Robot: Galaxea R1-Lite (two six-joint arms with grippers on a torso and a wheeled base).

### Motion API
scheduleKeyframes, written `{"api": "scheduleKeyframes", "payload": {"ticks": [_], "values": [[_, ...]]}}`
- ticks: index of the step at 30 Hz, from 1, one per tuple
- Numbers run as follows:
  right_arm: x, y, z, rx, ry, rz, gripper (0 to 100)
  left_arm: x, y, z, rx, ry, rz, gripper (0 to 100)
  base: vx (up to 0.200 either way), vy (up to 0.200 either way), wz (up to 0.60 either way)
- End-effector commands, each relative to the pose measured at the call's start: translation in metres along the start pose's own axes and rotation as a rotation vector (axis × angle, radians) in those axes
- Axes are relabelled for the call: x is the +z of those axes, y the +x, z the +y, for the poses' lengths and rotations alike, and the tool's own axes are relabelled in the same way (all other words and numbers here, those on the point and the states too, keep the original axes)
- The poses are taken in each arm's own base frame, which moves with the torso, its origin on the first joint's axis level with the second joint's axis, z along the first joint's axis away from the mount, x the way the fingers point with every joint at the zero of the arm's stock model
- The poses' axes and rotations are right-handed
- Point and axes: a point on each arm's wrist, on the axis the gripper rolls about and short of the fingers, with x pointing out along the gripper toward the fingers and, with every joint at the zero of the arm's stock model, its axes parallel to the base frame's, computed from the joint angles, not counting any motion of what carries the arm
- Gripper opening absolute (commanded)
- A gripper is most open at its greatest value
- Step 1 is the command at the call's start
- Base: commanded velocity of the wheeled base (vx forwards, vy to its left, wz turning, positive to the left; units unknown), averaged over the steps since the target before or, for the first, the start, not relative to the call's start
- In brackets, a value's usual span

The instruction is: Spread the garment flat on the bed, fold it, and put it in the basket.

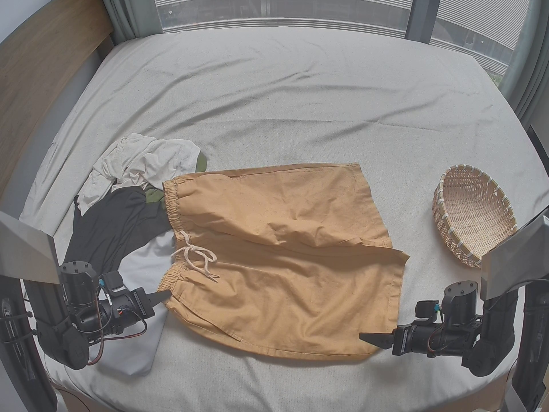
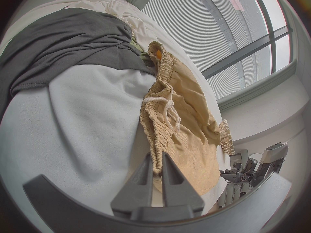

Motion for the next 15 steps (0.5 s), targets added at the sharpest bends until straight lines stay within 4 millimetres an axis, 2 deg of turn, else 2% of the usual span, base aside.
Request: {"api": "scheduleKeyframes", "payload": {"ticks": [1, 5, 9, 15], "values": [[-0.001, 0.0, 0.011, 0.035, -0.026, 0.008, 100, 0.001, 0.0, -0.001, -0.003, 0.003, -0.004, 0, 0.0, 0.0, 0.0], [0.0, -0.009, 0.021, 0.057, -0.045, -0.002, 100, 0.001, 0.0, -0.001, -0.003, 0.003, -0.004, 0, 0.0, 0.0, 0.0], [0.001, -0.029, 0.03, 0.077, -0.049, -0.022, 100, 0.002, 0.001, -0.001, -0.005, 0.007, -0.011, 0, 0.0, 0.0, 0.0], [0.001, -0.043, 0.036, 0.088, 0.042, 0.014, 100, 0.002, 0.004, -0.002, -0.014, 0.012, -0.006, 0, 0.0, 0.0, 0.0]]}}
